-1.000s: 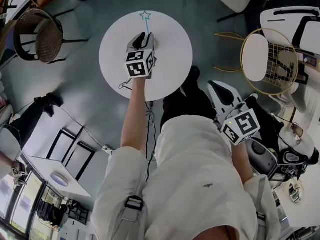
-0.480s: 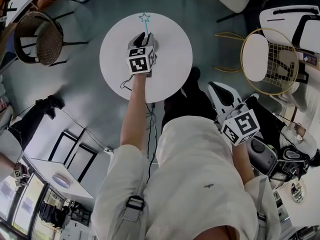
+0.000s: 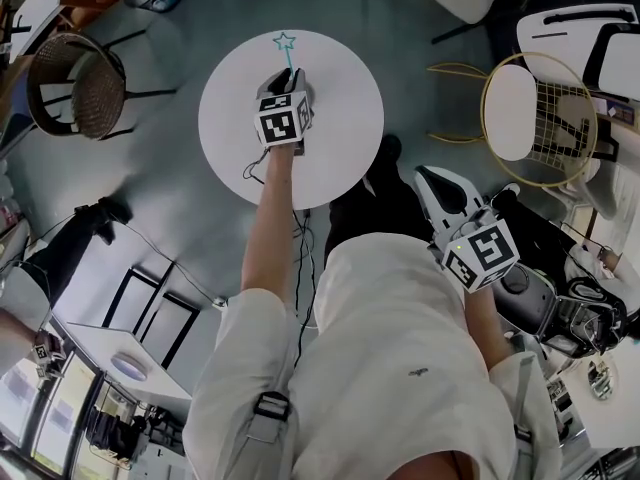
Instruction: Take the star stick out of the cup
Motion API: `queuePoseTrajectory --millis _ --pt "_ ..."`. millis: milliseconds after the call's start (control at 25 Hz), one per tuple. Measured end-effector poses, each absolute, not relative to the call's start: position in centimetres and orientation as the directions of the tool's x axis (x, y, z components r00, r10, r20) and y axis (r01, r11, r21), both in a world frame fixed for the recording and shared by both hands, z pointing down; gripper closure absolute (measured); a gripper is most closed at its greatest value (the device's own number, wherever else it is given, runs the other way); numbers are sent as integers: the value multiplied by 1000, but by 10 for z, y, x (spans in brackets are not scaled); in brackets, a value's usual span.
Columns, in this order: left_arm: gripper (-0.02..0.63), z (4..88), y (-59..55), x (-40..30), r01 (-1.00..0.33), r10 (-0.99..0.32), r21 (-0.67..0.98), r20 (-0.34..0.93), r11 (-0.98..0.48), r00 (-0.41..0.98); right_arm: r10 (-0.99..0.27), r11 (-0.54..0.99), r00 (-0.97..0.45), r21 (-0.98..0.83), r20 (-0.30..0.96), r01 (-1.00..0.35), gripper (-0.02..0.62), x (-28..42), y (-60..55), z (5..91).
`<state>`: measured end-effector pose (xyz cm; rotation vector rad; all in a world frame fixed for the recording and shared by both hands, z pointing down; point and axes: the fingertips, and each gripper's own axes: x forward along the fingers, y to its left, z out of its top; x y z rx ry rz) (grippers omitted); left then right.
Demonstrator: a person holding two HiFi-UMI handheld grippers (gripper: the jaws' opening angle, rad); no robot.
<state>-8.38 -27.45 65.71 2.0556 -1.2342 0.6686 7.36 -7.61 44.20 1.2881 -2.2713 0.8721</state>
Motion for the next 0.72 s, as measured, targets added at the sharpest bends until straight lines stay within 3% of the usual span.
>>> queuePoseTrajectory --millis 720 --pt "580 661 -272 -89 -904 -574 261 704 -339 418 -615 393 -508 -325 603 -860 589 75 -77 444"
